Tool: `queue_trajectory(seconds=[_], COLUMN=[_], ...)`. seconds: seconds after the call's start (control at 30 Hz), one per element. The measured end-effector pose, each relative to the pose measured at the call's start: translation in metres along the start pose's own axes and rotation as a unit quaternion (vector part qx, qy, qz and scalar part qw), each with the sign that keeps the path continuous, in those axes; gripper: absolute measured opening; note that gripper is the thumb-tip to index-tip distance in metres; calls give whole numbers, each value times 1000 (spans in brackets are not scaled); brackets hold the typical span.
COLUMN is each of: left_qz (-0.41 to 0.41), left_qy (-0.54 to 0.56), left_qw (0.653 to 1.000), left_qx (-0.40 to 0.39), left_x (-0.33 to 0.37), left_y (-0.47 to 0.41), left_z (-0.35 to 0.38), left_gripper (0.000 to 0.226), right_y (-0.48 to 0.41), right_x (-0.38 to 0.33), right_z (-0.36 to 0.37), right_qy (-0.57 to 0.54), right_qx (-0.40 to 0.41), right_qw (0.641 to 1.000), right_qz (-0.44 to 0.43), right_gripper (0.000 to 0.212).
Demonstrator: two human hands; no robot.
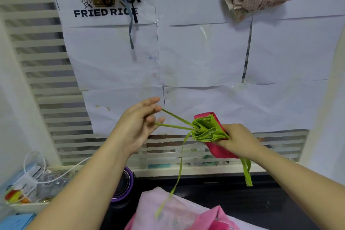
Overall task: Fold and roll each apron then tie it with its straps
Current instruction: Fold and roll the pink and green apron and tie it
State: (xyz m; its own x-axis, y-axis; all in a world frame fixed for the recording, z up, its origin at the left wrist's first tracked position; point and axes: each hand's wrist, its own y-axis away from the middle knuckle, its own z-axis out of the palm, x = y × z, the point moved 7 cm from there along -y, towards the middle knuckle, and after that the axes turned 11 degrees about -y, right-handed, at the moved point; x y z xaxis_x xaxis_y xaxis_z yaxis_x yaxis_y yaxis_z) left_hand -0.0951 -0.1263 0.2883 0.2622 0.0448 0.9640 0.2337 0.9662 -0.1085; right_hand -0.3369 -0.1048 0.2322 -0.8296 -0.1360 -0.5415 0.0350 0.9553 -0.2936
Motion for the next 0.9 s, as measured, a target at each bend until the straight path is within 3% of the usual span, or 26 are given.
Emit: queue_trajectory(seconds=[0.13, 0.27, 0.37, 0.43, 0.5, 0.57, 0.6, 0.67, 0.8, 0.9], left_qz=[65, 91, 7, -80, -119, -89, -61, 18, 196, 206], left_qy=[40, -142, -248, -356, -524, -661, -697, -705, -597, -489], left_qw=[997, 985, 968, 914, 807, 717, 696, 701, 772, 840], left_qx=[15, 47, -41, -175, -245, -200, -161, -106, -99, -114], left_x=[23, 34, 16, -7, -29, -36, -35, -26, -8, -8], left_y=[4, 2, 5, 16, 23, 12, 5, 0, 11, 11], left_z=[-11, -24, -16, -6, -6, -15, -16, -7, 35, 45], left_gripper=[25, 25, 29, 39, 63, 81, 83, 78, 48, 19], right_y=[1, 5, 4, 1, -1, -3, -3, -2, 5, 10], right_x=[25, 51, 52, 48, 41, 28, 21, 7, -18, -30], right_z=[1, 1, -3, -7, -11, -12, -13, -11, -4, 0], right_qy=[22, 40, 15, -11, -37, -71, -91, -130, -207, -257], right_qx=[-2, -5, 8, 29, 41, 35, 27, 6, -40, -67], right_qw=[999, 997, 997, 997, 997, 996, 995, 991, 977, 964], right_qz=[27, 69, 74, 72, 59, 37, 28, 16, -1, -5], right_gripper=[18, 6, 7, 9, 9, 10, 10, 11, 18, 28])
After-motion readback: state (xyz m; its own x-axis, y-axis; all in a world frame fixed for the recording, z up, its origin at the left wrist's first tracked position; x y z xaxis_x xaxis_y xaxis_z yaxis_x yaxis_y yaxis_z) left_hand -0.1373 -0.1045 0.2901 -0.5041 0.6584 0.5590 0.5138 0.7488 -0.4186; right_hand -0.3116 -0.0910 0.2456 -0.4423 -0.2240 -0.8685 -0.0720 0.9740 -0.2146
